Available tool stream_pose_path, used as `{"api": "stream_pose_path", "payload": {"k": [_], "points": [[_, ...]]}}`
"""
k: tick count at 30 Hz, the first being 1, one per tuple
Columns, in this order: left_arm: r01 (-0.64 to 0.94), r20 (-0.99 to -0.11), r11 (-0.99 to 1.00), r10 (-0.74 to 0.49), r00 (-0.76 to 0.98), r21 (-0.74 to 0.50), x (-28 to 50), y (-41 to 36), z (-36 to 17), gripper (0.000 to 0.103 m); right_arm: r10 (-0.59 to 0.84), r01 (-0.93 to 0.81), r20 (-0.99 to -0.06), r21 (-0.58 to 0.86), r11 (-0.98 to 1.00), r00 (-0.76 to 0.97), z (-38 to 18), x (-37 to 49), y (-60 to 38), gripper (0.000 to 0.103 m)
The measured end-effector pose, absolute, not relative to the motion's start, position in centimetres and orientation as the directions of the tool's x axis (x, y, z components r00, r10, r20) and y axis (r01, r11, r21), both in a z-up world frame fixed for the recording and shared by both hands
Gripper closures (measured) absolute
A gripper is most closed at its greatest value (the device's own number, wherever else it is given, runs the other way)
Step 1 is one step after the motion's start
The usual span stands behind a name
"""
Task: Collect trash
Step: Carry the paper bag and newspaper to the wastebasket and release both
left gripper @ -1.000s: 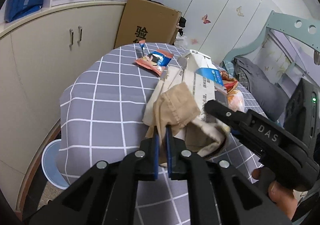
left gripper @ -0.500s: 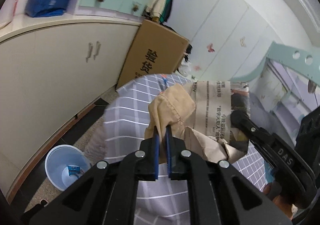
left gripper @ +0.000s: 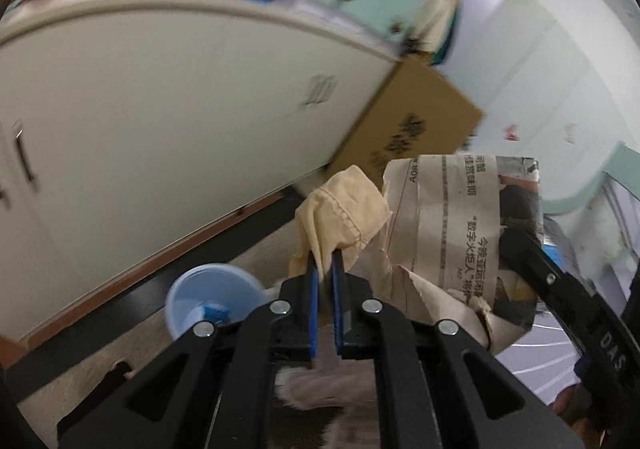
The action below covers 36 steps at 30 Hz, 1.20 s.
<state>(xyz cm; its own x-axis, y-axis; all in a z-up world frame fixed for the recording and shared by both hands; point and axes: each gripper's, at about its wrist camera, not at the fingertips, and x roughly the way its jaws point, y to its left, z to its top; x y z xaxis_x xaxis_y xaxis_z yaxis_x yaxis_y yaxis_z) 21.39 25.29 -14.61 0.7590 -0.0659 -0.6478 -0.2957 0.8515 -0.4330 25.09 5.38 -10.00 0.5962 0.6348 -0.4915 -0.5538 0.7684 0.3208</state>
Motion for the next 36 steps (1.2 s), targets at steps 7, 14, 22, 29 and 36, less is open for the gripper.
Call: {"api": "stream_pose_path", "payload": {"k": [7,14,22,29,36], "points": [[-0.445,-0.777,0.807,-0.027,0.629,-0.388,23.8,30.9,-22.7,0.097,0.596,-0.568,-0.631,0.282,0.773,0.498,-18.5,27.3,12.7,0.097],[-0.488,-0.858,0.791,-0.088,0.507,-0.369,27.5,32.6,-30.4,0.097,0.494,-0.542,-0.732,0.202,0.816,0.470,-25.7,29.8,15.3,0.097],[-0.541,-0.884,0.758,-0.101,0.455,-0.365,30.0,32.9,-33.7,0.036,0.447,-0.513,-0.776,0.188,0.837,0.445,-30.0,32.6,15.8,0.097],[-0.566,-0.893,0.738,-0.111,0.436,-0.368,28.8,33.7,-35.4,0.035,0.445,-0.508,-0.792,0.202,0.838,0.419,-31.9,33.1,16.0,0.097],[-0.589,-0.904,0.728,-0.099,0.416,-0.350,28.1,34.0,-36.2,0.034,0.443,-0.513,-0.802,0.204,0.834,0.401,-32.4,32.9,16.8,0.097]]}}
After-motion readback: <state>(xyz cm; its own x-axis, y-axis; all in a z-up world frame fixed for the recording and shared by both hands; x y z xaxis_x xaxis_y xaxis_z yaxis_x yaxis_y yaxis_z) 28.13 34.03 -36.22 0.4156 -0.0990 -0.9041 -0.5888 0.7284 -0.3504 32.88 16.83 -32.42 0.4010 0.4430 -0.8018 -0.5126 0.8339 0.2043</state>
